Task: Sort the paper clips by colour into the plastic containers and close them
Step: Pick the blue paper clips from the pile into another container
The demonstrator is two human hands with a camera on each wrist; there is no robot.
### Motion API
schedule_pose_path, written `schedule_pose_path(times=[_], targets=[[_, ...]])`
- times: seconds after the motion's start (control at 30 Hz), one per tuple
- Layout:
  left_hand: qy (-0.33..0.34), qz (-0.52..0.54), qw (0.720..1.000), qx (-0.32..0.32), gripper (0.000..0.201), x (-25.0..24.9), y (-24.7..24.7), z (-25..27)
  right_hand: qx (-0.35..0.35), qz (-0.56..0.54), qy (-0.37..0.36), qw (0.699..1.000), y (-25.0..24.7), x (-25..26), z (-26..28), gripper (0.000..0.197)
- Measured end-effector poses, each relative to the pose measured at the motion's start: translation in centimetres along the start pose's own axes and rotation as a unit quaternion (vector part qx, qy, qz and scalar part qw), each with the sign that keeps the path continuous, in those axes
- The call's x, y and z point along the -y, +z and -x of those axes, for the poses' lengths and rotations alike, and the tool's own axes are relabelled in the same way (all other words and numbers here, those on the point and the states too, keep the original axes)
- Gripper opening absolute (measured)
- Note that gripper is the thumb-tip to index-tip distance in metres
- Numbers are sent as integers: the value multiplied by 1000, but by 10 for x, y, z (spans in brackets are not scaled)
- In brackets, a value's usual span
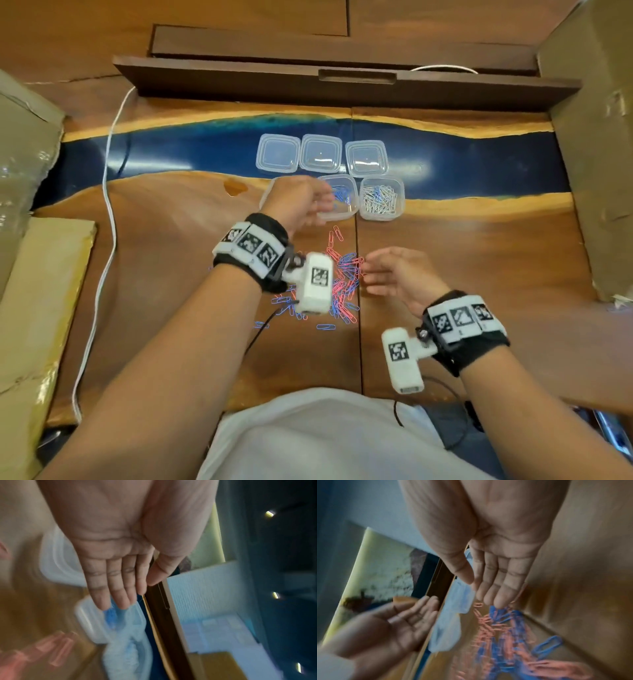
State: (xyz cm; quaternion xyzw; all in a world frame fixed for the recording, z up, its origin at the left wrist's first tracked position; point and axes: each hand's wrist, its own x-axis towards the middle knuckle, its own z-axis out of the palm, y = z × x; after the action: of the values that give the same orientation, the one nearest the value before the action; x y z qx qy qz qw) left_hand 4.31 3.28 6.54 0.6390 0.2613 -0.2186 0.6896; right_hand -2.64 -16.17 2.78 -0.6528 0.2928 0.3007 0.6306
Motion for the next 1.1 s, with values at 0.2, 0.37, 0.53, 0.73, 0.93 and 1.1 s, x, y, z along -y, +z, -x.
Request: schedule_pose_path(times=[0.2, 0.37, 0.53, 0.73, 0.93, 1.1], targets=[[86, -364, 927, 10, 21, 72, -18, 22, -115, 339, -144, 923, -4, -32, -17, 17], [102, -479, 871, 42, 12, 113, -17, 42, -110, 425, -176, 881, -2, -37, -19, 20], [120, -530, 839, 28, 6, 129, -13, 45, -116, 476, -222, 843, 4, -35, -19, 21], [143, -531, 835, -3, 8, 127, -8, 38, -68, 523, -265, 807, 23, -20, -37, 29], [158, -518, 841, -2, 7, 121, -3, 32, -66, 540, -251, 801, 29, -16, -47, 8], [171, -511, 843, -5, 6, 113, 5, 22, -56, 458, -271, 845, 19, -16, -44, 9]])
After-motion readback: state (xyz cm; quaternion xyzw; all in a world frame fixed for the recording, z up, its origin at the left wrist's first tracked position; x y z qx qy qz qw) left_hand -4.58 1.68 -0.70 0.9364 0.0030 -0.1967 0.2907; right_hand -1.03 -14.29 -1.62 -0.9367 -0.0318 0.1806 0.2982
